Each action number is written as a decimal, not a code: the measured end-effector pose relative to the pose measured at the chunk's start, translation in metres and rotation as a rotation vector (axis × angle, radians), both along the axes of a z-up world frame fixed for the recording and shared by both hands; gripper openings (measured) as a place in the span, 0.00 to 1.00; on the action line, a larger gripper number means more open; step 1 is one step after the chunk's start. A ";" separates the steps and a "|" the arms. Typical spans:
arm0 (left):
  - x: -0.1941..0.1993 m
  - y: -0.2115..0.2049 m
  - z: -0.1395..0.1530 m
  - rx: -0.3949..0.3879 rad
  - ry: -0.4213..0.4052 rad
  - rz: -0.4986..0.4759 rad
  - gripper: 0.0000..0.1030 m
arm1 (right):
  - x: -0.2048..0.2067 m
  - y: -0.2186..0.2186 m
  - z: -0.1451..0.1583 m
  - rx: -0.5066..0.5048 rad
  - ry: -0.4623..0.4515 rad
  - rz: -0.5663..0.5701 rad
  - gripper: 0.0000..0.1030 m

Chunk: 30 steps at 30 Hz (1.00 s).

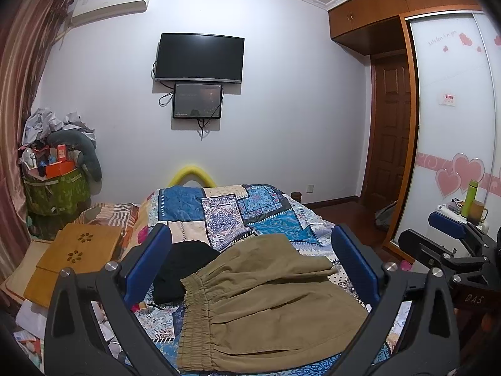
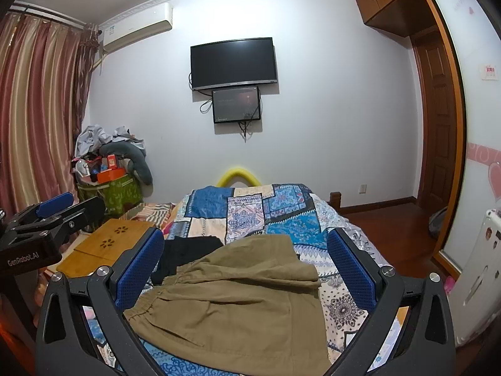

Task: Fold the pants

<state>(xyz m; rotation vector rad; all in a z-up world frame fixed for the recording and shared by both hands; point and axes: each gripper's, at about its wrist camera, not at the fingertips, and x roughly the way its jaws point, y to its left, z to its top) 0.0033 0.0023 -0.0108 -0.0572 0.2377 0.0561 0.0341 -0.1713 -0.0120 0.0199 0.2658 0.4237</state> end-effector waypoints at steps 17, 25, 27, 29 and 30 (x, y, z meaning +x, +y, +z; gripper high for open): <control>0.001 -0.002 0.003 -0.005 0.004 0.007 1.00 | 0.002 0.000 0.000 0.001 0.000 0.003 1.00; 0.002 0.000 0.003 -0.008 0.003 0.010 1.00 | 0.002 0.000 0.001 0.001 0.001 0.003 1.00; 0.003 0.001 0.003 -0.008 0.004 0.010 1.00 | 0.002 0.001 0.001 0.001 0.001 0.003 1.00; 0.003 0.001 0.003 -0.008 0.004 0.010 1.00 | 0.002 0.001 0.001 0.000 0.000 0.003 1.00; 0.003 0.001 0.003 -0.008 0.004 0.010 1.00 | 0.002 0.001 0.001 0.000 0.000 0.002 1.00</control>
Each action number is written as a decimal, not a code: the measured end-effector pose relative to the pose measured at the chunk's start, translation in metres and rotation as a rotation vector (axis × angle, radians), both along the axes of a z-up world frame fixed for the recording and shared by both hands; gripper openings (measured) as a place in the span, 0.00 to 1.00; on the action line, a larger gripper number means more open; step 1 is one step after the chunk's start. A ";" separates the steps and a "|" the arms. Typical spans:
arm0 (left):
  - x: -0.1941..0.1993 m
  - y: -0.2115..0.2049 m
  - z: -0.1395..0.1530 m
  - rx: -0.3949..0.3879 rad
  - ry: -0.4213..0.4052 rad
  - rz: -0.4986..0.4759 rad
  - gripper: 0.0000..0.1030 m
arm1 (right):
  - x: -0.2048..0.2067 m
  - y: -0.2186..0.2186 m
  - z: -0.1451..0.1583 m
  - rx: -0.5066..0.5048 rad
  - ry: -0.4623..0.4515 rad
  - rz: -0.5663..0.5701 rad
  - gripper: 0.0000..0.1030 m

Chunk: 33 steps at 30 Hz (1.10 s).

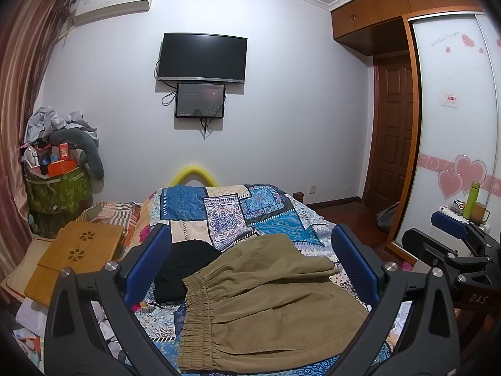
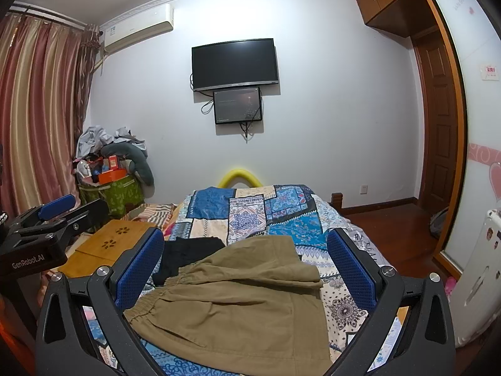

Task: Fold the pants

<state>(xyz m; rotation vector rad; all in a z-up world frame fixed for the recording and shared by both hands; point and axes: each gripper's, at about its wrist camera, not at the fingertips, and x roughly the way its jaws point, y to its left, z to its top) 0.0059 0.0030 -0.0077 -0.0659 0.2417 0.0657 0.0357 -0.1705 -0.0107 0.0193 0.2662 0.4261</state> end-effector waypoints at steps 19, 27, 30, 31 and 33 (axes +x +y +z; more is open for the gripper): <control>0.000 0.000 0.000 -0.003 0.001 -0.001 1.00 | 0.000 0.001 0.001 0.002 0.000 0.000 1.00; 0.006 0.001 -0.002 -0.001 0.011 -0.003 1.00 | 0.002 0.004 0.001 -0.001 0.007 -0.002 1.00; 0.016 0.003 -0.006 0.000 0.031 -0.005 1.00 | 0.008 0.005 -0.001 -0.004 0.019 -0.007 1.00; 0.021 0.004 -0.008 0.000 0.040 -0.006 1.00 | 0.010 0.003 -0.003 -0.005 0.022 -0.009 1.00; 0.032 0.007 -0.013 0.003 0.062 -0.019 1.00 | 0.018 0.002 -0.008 -0.012 0.035 -0.017 1.00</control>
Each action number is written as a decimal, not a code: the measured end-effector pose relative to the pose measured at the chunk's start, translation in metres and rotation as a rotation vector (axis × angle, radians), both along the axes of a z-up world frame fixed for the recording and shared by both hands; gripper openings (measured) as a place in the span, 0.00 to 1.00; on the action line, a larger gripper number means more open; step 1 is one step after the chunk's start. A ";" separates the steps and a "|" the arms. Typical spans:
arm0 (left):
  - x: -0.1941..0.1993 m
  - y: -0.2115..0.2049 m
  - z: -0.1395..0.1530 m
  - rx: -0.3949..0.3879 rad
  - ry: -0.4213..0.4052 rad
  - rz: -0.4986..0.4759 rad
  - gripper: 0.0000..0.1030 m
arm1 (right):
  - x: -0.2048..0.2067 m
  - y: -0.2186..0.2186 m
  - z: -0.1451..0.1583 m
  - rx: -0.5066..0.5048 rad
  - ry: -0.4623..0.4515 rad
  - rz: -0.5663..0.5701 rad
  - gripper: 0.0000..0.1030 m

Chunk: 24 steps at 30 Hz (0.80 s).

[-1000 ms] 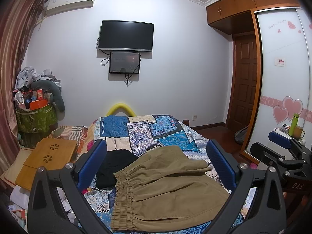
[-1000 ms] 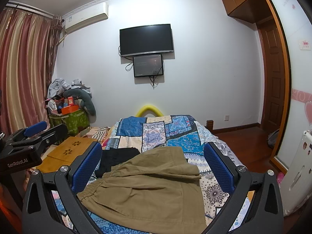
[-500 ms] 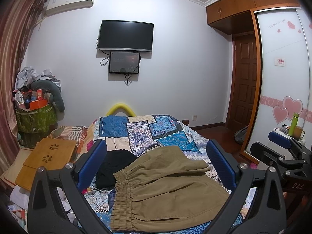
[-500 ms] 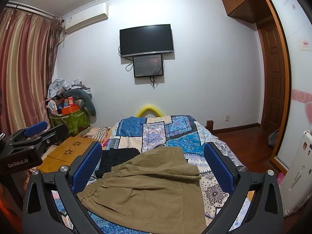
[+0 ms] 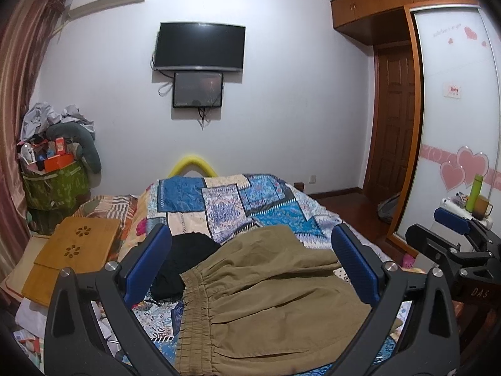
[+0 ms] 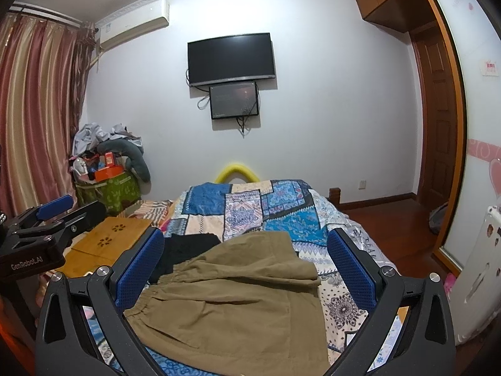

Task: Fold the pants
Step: 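Grasp the khaki pants waistband with the left tool while the right tool grasps the leg hem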

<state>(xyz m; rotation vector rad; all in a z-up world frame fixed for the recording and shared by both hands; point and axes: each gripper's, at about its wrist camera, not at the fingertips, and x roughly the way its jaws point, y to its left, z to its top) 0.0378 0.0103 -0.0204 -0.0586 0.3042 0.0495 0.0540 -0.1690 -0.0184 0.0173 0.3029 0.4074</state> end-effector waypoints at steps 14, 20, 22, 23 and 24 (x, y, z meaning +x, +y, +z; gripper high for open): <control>0.132 0.052 -0.084 0.059 0.358 0.004 0.98 | 0.093 -0.035 -0.082 -0.155 0.251 -0.051 1.00; 0.177 0.082 -0.131 0.030 0.532 0.015 0.84 | 0.135 -0.055 -0.122 -0.119 0.438 -0.008 0.95; 0.186 0.090 -0.144 0.014 0.582 0.014 0.83 | 0.146 -0.058 -0.133 -0.112 0.497 0.000 0.87; 0.192 0.094 -0.153 0.008 0.618 0.014 0.83 | 0.152 -0.060 -0.139 -0.101 0.534 0.009 0.83; 0.195 0.095 -0.157 0.006 0.640 0.012 0.82 | 0.157 -0.060 -0.144 -0.091 0.562 0.017 0.82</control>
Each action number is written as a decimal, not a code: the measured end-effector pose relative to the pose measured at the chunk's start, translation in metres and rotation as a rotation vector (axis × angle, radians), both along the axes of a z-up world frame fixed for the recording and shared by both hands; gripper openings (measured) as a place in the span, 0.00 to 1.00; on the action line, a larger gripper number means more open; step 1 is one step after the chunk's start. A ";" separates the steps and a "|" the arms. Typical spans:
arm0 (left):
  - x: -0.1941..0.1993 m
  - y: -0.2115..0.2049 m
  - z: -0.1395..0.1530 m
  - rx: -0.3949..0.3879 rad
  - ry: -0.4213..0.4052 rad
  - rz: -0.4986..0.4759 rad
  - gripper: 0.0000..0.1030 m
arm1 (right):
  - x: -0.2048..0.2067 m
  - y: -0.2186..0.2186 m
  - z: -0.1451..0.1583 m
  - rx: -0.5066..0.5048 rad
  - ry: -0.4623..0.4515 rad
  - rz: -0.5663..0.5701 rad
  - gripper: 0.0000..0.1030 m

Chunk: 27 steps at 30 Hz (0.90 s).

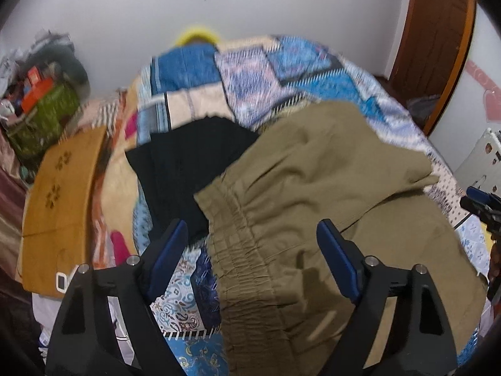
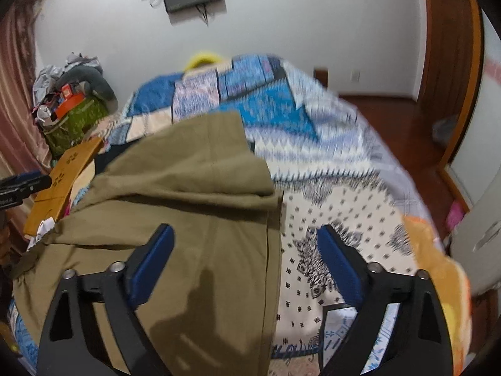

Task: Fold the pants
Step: 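Grasp the khaki pants waistband with the left tool while the right tool grasps the leg hem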

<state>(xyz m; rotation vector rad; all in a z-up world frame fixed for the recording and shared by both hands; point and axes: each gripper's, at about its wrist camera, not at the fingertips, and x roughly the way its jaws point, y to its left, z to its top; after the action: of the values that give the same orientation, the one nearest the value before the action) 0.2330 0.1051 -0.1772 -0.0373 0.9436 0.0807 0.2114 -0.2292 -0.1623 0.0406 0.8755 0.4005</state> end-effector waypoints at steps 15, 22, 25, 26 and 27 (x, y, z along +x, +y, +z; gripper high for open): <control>0.027 0.026 -0.066 -0.173 0.246 -0.002 0.71 | 0.055 0.015 -0.051 0.064 0.316 0.111 0.35; 0.019 0.027 -0.065 -0.192 0.235 -0.016 0.63 | 0.057 0.026 -0.050 -0.025 0.310 0.146 0.06; 0.014 0.026 -0.067 -0.143 0.207 0.019 0.63 | 0.048 0.026 -0.049 -0.061 0.257 0.126 0.06; 0.013 0.023 -0.067 -0.106 0.189 0.025 0.63 | 0.044 0.027 -0.048 -0.080 0.237 0.124 0.05; 0.011 0.022 -0.067 -0.083 0.177 0.031 0.63 | 0.040 0.027 -0.049 -0.095 0.220 0.123 0.05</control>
<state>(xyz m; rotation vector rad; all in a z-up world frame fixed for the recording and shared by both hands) 0.2440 0.1276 -0.2440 -0.1231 1.1230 0.0742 0.2514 -0.2020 -0.2108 -0.0585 1.1166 0.4753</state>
